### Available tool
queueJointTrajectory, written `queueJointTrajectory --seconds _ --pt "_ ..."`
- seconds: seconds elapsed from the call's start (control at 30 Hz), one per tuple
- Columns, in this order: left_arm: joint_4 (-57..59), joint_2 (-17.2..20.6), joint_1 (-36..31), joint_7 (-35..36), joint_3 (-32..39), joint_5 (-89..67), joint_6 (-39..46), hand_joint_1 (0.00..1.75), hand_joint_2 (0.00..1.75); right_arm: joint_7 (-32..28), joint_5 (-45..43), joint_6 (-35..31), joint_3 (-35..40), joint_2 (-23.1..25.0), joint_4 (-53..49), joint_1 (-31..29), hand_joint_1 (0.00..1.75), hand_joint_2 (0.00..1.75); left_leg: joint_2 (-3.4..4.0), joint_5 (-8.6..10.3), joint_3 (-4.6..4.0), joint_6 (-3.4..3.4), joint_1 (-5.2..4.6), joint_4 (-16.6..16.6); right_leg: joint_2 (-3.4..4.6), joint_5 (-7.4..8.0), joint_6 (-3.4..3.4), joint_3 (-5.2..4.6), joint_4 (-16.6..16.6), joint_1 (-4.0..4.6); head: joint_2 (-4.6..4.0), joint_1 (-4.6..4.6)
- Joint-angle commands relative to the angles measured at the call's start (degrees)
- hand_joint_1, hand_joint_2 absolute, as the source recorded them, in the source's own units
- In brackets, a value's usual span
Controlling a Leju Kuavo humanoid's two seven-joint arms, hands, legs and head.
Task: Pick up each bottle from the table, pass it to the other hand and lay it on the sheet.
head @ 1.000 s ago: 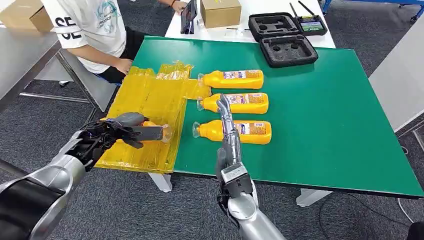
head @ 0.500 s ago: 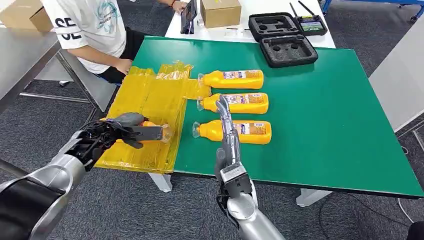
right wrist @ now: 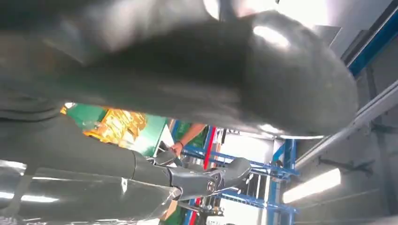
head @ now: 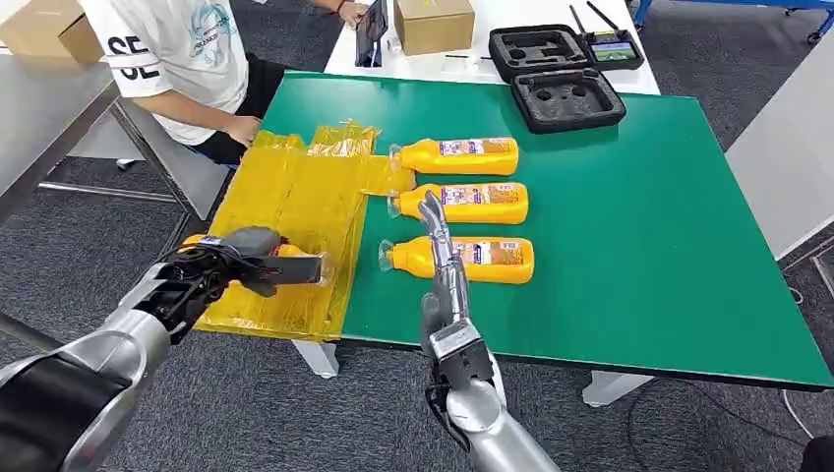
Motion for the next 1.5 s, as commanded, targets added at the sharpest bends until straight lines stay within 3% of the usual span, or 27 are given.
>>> queueJointTrajectory --seconds 0.03,0.37,0.47,0.5,0.53,0.6,0.63,0.67,0.7,1.5 --pt "4.24 -1.22 0.55 0.69 -4.84 -1.72 1.00 1.75 1.75 -0.11 -0.78 0.83 -0.22 0.14 6.64 -3.96 0.00 0.00 0.06 -0.01 0.15 -0.06 0.07 -0.02 0.07 0.03 -0.09 0.16 -0.07 0.08 -0.02 0.00" --pt "4.15 -1.23 0.49 0.56 -4.56 -1.46 0.95 1.75 1.75 -0.11 -0.77 0.70 -0.03 0.02 6.70 -3.65 0.00 0.00 -0.01 0.00 0.15 -0.05 0.06 -0.03 0.04 0.03 -0.08 0.18 -0.08 0.07 0.00 0.00" --pt "4.26 -1.38 0.33 0.06 -4.32 -1.08 0.33 1.62 1.75 -0.11 -0.54 0.41 -0.07 0.05 6.78 -3.65 0.00 0.00 -0.02 0.01 0.17 -0.04 0.04 -0.06 0.03 0.02 -0.07 0.19 -0.08 0.05 0.00 0.00" --pt "4.29 -1.47 0.34 0.04 -3.93 -0.70 0.32 1.47 1.75 -0.11 -0.64 0.44 -0.10 0.11 6.87 -3.62 0.00 0.00 -0.03 0.01 0.13 -0.03 0.03 -0.05 0.02 0.01 -0.05 0.15 -0.06 0.03 0.00 0.00" --pt "4.66 -1.57 0.15 -0.82 -3.78 -0.21 -1.26 1.45 1.75 -0.11 -0.51 0.45 0.06 0.05 6.98 -3.68 0.00 0.00 -0.05 0.01 0.11 -0.02 0.00 -0.03 0.00 0.00 -0.03 0.12 -0.03 0.00 -0.02 0.00" --pt "4.94 -1.67 0.05 -1.63 -2.37 1.42 -2.18 0.30 1.75 -0.11 -0.35 0.20 0.11 0.15 7.15 -3.77 0.00 0.00 -0.02 0.00 0.14 -0.03 0.03 -0.03 0.02 0.01 -0.05 0.15 -0.05 0.03 0.00 0.00" --pt "5.05 -1.62 -0.09 -2.25 -1.97 2.10 -3.18 0.09 1.75 -0.11 -0.31 0.24 0.23 0.20 7.36 -3.91 0.00 1.75 -0.01 0.00 0.17 -0.04 0.05 -0.04 0.04 0.02 -0.07 0.19 -0.07 0.06 0.00 0.00" --pt "4.93 -1.62 -0.05 -2.39 -1.53 2.56 -2.95 0.00 1.75 -0.11 -0.30 0.19 0.25 0.26 7.49 -4.02 0.00 1.75 -0.02 0.00 0.13 -0.03 0.04 -0.02 0.03 0.01 -0.07 0.15 -0.04 0.04 0.00 0.00" --pt "4.94 -1.75 -0.01 -2.59 -0.98 3.16 -2.96 0.00 0.00 -0.11 -0.34 0.14 0.21 0.31 7.59 -4.13 0.00 1.75 -0.02 0.00 0.14 -0.03 0.03 -0.03 0.03 0.01 -0.06 0.15 -0.04 0.03 0.00 0.00" --pt "4.20 -1.24 0.93 -6.15 2.63 9.04 -5.60 0.00 0.00 -0.11 -0.44 0.64 0.79 0.79 9.49 -5.30 0.00 1.75 0.02 0.00 0.18 -0.04 0.04 -0.06 0.07 0.03 -0.06 0.19 -0.08 0.04 0.00 -0.02"
